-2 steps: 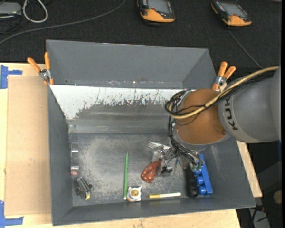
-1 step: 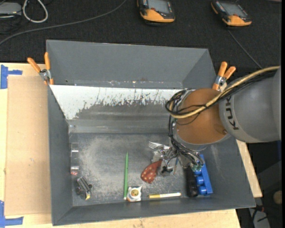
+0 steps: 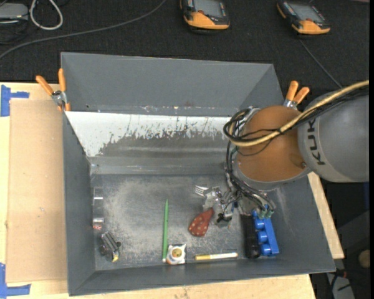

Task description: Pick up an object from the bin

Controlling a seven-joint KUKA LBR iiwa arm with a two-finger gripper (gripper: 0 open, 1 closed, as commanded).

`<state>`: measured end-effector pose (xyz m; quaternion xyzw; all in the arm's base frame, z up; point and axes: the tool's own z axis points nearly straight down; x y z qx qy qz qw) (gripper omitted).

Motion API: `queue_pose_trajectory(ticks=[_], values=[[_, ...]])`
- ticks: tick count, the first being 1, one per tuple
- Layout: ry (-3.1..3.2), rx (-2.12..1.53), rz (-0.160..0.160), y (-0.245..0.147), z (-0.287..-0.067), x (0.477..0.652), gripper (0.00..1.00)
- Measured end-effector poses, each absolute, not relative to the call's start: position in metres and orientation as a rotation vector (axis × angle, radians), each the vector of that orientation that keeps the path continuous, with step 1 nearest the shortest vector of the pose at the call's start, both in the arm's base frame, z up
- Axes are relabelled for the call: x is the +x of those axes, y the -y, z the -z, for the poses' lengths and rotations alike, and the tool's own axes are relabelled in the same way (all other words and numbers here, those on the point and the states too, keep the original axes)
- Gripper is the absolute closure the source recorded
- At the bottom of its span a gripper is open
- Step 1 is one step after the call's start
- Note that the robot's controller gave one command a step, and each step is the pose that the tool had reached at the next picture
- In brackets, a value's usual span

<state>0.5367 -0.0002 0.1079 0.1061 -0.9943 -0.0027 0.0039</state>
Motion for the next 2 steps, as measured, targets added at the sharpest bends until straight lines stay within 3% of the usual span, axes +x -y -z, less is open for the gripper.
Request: queue_pose_trajectory(ticks=[2], values=[[3.112, 0.33, 0.01, -0.001, -0.142, 0.536, 1.0]])
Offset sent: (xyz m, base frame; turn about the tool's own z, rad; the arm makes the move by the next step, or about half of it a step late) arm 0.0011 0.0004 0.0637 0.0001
